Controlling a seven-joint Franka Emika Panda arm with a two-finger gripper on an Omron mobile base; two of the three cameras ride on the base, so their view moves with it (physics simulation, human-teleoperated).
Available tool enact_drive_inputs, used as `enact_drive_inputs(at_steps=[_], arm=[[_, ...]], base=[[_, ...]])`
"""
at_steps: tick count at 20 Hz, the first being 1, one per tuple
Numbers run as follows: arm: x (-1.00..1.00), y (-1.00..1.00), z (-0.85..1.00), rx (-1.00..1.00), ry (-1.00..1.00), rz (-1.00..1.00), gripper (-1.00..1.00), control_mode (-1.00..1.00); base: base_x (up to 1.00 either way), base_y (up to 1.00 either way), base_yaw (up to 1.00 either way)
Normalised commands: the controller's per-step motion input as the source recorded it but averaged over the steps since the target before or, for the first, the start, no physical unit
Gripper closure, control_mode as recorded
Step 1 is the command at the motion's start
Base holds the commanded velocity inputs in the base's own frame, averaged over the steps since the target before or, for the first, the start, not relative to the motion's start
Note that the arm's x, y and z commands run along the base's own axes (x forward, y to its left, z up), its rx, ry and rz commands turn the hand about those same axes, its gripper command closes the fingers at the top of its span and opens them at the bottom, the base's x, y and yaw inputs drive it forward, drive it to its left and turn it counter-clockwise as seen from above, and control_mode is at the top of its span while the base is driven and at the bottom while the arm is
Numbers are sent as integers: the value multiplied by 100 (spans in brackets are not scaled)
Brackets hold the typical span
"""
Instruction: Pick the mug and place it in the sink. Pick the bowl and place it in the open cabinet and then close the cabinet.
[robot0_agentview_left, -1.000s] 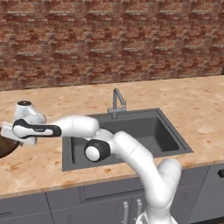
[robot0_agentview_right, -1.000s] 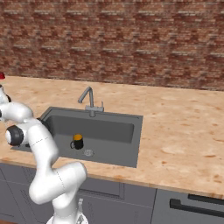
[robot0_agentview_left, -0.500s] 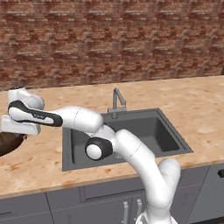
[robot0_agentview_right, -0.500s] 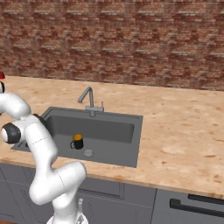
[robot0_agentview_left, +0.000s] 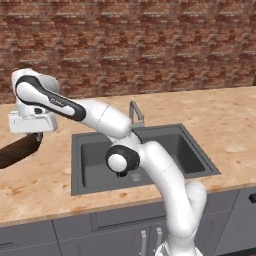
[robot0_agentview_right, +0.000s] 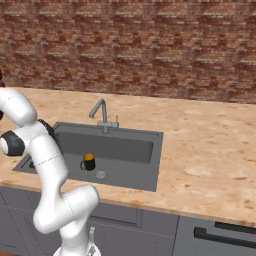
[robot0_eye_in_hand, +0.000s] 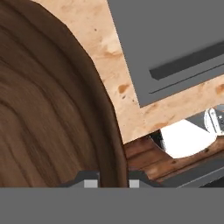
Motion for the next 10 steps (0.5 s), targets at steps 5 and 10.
enact_drive_inputs(at_steps=[5,10], arm=[[-73,-100,74,2,22,0,100,-100],[-99,-100,6,0,9,0,100,-100]], base=[[0,0,0],[0,0,0]])
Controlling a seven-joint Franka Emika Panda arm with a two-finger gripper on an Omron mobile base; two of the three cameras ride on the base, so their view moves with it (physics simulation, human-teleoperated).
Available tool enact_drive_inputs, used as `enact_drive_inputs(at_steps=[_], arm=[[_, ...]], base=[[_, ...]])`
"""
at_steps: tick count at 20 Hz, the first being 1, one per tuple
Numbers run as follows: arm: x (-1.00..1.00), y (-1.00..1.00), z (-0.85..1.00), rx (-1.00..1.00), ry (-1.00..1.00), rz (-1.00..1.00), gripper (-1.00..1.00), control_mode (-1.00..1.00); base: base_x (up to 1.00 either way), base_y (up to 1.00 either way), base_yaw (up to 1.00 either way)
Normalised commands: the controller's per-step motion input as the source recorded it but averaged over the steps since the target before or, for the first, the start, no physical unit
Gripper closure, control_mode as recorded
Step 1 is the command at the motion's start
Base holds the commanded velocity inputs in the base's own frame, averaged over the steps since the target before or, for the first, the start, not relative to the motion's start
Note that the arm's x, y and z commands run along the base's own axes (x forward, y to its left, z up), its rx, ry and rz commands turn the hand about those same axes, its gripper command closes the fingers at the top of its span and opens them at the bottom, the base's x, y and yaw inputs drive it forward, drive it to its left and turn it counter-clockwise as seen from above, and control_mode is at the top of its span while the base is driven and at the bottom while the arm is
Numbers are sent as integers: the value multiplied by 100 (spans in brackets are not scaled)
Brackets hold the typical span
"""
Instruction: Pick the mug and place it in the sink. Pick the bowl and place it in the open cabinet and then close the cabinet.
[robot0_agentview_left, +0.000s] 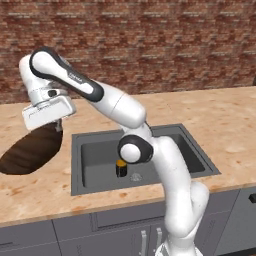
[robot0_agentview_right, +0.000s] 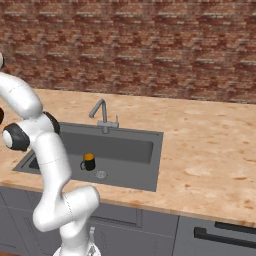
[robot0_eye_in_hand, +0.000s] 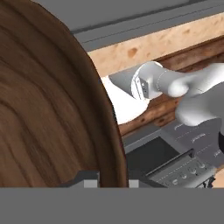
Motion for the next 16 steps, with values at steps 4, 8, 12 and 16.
enact_drive_inputs(at_steps=[4,8,12,16], arm=[[-70,-100,0,-1,7,0,100,-100],[-87,-100,-2,6,-9,0,100,-100],[-57,-100,-5,32,-38,0,100,-100],[-21,-100,-9,64,-58,0,100,-100]], base=[[0,0,0],[0,0,0],[0,0,0],[0,0,0]])
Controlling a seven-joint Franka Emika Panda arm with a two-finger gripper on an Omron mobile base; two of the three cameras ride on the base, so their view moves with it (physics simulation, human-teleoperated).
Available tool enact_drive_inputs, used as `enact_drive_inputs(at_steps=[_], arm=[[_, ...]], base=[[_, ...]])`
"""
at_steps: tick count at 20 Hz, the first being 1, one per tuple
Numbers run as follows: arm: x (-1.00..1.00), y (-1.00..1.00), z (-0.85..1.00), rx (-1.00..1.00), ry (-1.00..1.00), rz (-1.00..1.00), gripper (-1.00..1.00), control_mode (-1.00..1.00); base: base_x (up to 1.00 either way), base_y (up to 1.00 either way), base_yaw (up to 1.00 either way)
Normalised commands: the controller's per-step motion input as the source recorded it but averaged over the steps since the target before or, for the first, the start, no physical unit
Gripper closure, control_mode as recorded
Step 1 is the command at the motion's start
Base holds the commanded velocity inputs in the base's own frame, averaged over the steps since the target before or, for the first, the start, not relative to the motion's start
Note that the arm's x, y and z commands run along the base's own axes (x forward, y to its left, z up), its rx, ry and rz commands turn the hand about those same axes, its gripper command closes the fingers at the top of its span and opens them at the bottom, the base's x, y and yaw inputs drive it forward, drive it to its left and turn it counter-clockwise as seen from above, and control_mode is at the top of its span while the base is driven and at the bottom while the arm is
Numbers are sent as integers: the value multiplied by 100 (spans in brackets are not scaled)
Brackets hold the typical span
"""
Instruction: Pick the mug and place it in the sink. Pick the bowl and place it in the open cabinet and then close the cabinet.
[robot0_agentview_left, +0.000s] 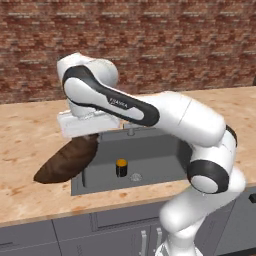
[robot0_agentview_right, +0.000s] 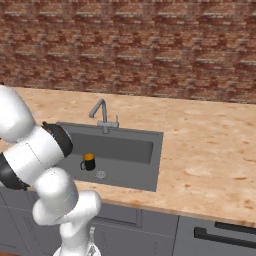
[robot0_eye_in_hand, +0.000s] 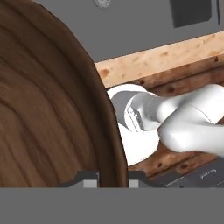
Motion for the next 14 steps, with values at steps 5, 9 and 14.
enact_drive_inputs(at_steps=[5,9,14], arm=[[0,-100,17,91,-44,0,100,-100],[1,-91,-4,41,-4,-4,100,-100],[1,-49,-29,-3,-1,0,100,-100]], base=[[0,0,0],[0,0,0],[0,0,0]])
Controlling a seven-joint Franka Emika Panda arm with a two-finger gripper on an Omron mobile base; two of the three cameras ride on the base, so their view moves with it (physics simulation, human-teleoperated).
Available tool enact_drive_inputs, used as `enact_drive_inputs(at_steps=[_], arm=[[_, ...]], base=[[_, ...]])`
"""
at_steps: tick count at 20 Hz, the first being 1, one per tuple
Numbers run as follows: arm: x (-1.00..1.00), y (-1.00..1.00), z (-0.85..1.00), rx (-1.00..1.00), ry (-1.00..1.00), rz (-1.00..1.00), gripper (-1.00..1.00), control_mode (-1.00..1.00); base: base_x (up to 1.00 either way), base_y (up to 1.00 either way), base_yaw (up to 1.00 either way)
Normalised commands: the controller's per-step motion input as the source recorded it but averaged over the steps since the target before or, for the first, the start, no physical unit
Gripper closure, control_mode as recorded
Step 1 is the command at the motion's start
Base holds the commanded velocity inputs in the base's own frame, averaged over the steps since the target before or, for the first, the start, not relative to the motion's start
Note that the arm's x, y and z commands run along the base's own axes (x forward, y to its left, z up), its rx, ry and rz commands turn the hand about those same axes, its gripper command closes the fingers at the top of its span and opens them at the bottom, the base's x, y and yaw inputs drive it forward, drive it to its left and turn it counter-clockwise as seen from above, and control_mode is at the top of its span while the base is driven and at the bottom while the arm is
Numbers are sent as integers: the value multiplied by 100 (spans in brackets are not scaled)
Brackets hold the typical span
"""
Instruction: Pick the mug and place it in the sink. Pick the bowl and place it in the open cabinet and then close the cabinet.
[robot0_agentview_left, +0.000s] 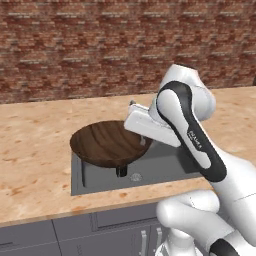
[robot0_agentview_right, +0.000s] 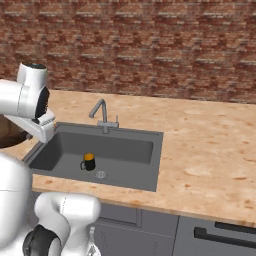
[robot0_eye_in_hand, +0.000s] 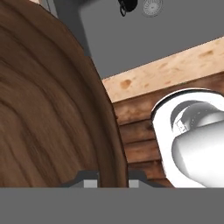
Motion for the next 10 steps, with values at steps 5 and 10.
enact_drive_inputs(at_steps=[5,10], arm=[[0,-42,-7,-2,0,0,100,-100],[0,-51,-3,0,-1,1,100,-100]], base=[[0,0,0],[0,0,0]])
